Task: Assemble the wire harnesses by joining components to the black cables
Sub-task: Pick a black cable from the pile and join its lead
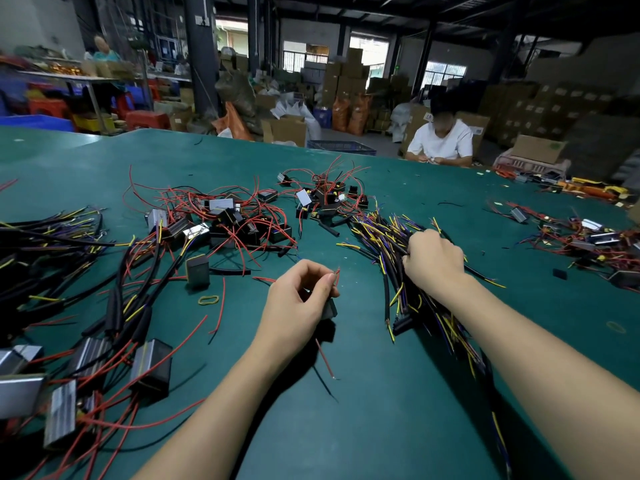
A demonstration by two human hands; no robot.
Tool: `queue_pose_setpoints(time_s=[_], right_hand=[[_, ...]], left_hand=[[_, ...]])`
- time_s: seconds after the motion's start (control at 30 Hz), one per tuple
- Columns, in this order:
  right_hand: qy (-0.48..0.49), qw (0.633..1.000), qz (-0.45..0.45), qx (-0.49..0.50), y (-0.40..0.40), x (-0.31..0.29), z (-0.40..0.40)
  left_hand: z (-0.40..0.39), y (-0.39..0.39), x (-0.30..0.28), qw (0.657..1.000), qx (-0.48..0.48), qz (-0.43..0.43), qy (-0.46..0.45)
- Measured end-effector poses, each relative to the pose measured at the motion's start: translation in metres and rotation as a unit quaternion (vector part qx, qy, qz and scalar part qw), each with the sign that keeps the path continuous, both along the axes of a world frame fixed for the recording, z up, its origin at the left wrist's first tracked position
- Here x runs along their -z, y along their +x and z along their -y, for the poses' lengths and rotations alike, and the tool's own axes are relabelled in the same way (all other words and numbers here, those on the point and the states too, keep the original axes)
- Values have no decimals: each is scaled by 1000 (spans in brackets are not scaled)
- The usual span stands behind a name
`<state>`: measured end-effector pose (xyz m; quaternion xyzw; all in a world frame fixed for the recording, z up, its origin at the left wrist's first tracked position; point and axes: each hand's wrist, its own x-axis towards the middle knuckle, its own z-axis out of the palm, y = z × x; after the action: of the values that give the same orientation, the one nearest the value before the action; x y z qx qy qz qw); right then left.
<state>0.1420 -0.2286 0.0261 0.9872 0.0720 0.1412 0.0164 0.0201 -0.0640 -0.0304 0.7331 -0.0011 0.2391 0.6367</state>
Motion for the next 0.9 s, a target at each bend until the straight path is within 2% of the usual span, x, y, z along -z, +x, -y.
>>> queue_pose_setpoints(time_s=[0.07, 0.13, 0.27, 0.33, 0.37, 0.47, 0.57, 0.67, 0.77, 0.9], right_hand=[[25, 1000, 6, 1, 7, 1, -1], [132, 991, 13, 9, 11, 0, -1], [376, 926, 28, -27, 9, -13, 4], [484, 873, 0, -62, 2, -21, 7], [543, 835, -38, -75, -3, -23, 7], [688, 697, -172, -104, -27, -16, 7], [765, 591, -233, -104, -51, 2, 6], [816, 510, -257, -92, -69, 18, 5], [837, 469, -265, -98, -79, 27, 5], [849, 448, -259, -111, -85, 29, 3]], left_hand=[[0, 0, 0, 1000, -1, -1, -1], [0, 0, 0, 1000, -2, -3, 1], [0, 0, 0, 1000, -1, 0, -2], [0, -1, -1, 1000, 3, 2, -6], [0, -2, -1, 1000, 3, 2, -5], [0, -3, -2, 1000, 4, 2, 0], [0, -5, -4, 1000, 5, 0, 1], [2, -6, -5, 1000, 1, 2, 10], [2, -7, -5, 1000, 1, 1, 10], [1, -7, -6, 1000, 9, -2, 7]])
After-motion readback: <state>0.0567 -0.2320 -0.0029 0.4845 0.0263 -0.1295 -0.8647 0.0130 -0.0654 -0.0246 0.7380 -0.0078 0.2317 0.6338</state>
